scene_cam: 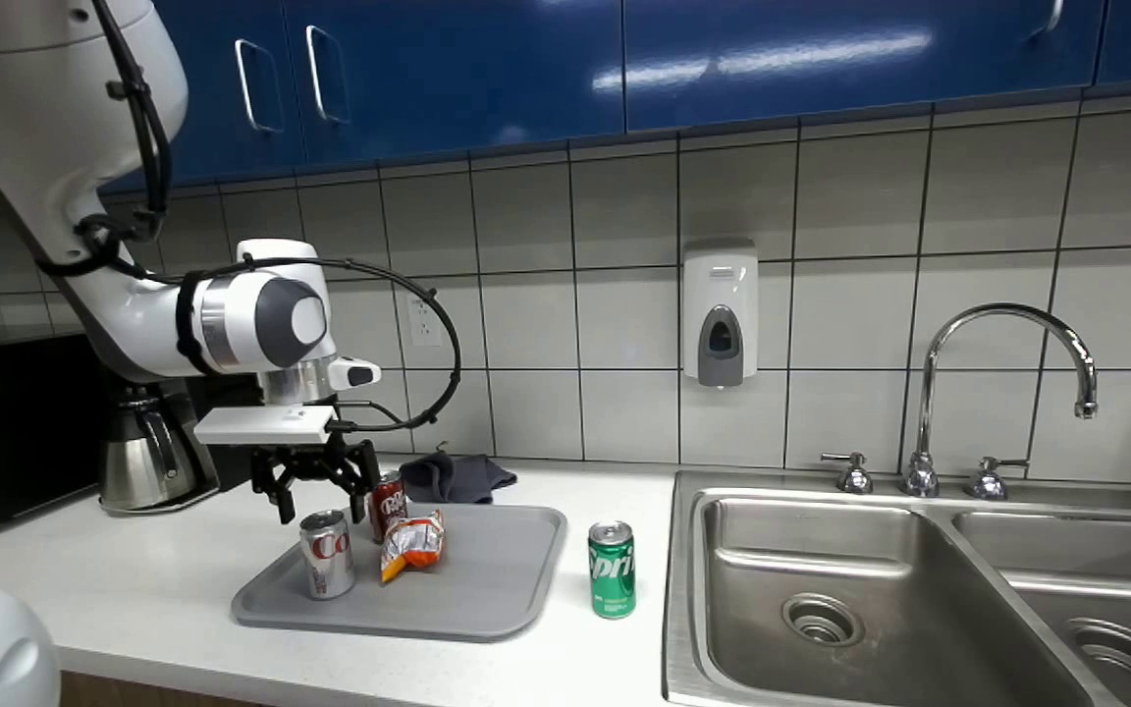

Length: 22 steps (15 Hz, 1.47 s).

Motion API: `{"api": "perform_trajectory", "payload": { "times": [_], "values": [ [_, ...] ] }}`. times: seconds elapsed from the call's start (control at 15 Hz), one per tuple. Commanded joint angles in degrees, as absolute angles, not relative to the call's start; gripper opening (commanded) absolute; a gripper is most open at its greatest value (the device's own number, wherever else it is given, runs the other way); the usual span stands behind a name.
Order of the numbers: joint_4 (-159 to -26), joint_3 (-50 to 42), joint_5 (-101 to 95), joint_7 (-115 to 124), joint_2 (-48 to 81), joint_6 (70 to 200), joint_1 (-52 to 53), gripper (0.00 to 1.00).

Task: Remove the cans on the tray

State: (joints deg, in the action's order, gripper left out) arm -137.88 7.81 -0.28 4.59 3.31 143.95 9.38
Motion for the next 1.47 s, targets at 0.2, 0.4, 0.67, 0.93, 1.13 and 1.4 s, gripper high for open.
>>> {"api": "perform_trajectory", "payload": {
  "times": [0.2,0.4,0.67,0.93,1.13,1.4],
  "values": [
    [-134.66,8.17,-2.16,6.7,7.22,143.68,10.07,1.0],
    [-133.19,8.11,-2.12,6.93,8.88,143.49,10.47,1.0],
    [-131.31,7.62,-3.75,8.98,11.13,143.52,11.26,1.0],
    [-129.73,7.45,-5.0,10.49,13.16,143.13,11.74,1.0],
    [-128.95,7.35,-5.43,11.11,14.36,142.91,12.15,1.0],
    [-128.68,7.11,-5.59,11.44,15.1,142.74,12.51,1.0]
  ]
}}
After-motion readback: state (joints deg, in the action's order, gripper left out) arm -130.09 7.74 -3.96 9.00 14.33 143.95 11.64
